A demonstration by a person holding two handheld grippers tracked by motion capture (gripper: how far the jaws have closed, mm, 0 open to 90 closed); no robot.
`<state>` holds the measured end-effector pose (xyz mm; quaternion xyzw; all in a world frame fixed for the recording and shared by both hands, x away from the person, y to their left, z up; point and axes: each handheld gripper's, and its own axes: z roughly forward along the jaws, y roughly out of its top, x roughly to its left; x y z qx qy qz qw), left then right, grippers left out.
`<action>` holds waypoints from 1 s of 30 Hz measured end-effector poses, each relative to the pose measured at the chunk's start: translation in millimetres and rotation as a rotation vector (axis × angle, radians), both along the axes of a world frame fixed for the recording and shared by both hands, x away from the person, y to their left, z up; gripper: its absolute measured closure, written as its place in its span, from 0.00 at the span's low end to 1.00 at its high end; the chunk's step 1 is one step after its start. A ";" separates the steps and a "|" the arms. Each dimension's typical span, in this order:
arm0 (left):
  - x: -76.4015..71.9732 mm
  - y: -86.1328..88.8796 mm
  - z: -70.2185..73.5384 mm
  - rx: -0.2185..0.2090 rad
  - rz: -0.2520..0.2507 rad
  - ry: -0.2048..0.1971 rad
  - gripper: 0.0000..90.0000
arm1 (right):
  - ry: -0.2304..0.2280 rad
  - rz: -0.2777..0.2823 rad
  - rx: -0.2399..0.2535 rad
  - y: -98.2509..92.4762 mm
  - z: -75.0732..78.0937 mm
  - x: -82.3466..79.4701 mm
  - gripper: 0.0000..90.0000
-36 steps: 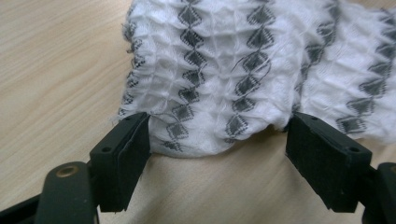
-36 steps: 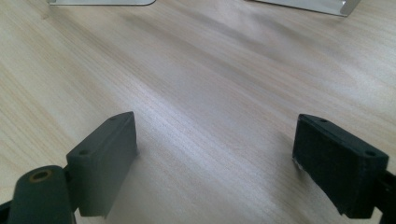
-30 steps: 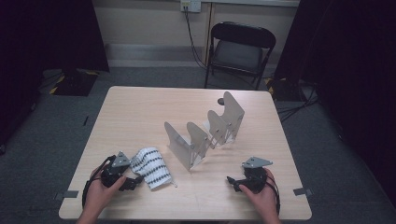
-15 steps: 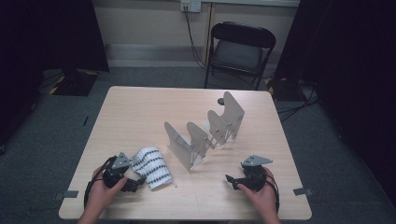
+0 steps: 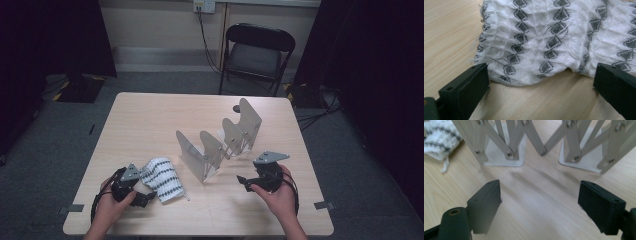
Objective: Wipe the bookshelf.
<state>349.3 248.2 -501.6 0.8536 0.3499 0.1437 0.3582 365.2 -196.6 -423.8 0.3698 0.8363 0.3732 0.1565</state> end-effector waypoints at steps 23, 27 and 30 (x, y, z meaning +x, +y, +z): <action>0.2 0.2 0.1 0.003 -0.003 -0.001 0.00 | -0.020 0.043 0.020 34.8 64.8 25.1 0.28; 0.2 0.2 0.1 0.002 -0.003 -0.001 0.00 | -0.027 0.041 0.015 40.4 72.8 30.7 0.30; 0.2 0.2 0.1 0.002 -0.003 -0.001 0.00 | -0.034 0.047 0.009 45.5 78.9 33.5 0.30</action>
